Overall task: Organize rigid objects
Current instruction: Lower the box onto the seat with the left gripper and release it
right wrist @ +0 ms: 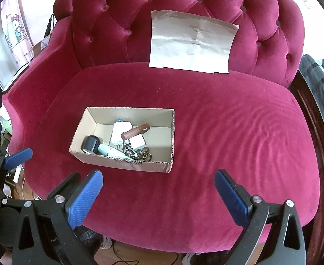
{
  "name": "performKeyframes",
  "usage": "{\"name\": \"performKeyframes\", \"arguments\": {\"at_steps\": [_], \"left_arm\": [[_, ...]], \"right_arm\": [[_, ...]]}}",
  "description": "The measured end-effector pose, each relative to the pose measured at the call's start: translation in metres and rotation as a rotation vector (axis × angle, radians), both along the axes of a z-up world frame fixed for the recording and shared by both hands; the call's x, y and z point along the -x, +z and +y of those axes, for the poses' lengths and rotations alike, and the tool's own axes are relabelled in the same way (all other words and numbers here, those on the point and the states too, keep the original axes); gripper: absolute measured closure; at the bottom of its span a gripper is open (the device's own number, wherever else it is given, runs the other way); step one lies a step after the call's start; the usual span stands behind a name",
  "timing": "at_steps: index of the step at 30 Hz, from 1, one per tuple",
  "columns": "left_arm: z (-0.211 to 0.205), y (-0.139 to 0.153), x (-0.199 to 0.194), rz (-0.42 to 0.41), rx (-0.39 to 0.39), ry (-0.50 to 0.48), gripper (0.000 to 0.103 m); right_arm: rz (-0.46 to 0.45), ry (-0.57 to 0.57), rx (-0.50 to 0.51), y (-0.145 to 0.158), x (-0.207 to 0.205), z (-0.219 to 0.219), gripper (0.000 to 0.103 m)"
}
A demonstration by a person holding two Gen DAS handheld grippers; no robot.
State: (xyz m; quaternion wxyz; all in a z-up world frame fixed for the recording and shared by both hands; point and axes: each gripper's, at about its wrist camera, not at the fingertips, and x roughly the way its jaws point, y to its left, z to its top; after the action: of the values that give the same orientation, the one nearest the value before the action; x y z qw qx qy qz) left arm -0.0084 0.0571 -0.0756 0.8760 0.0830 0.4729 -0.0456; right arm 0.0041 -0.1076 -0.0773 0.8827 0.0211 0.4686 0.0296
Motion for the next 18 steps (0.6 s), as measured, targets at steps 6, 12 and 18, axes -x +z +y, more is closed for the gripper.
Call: {"name": "performKeyframes", "arguments": {"at_steps": [6, 12, 18], "left_arm": [[-0.0007, 0.0017, 0.0004, -0.001, -0.001, -0.001, 0.0], [-0.0011, 0.0026, 0.0007, -0.002, -0.003, 0.0, 0.0], [-0.0024, 0.003, 0.0006, -0.003, -0.005, -0.003, 0.0]], "right_arm": [[-0.002, -0.001, -0.002, 0.0009, 0.0003, -0.0001, 0.0], [-0.002, 0.001, -0.002, 0.0022, 0.0006, -0.0016, 0.0], [-0.006, 0.0, 0.002, 0.0035, 0.0011, -0.0025, 0.0]]}}
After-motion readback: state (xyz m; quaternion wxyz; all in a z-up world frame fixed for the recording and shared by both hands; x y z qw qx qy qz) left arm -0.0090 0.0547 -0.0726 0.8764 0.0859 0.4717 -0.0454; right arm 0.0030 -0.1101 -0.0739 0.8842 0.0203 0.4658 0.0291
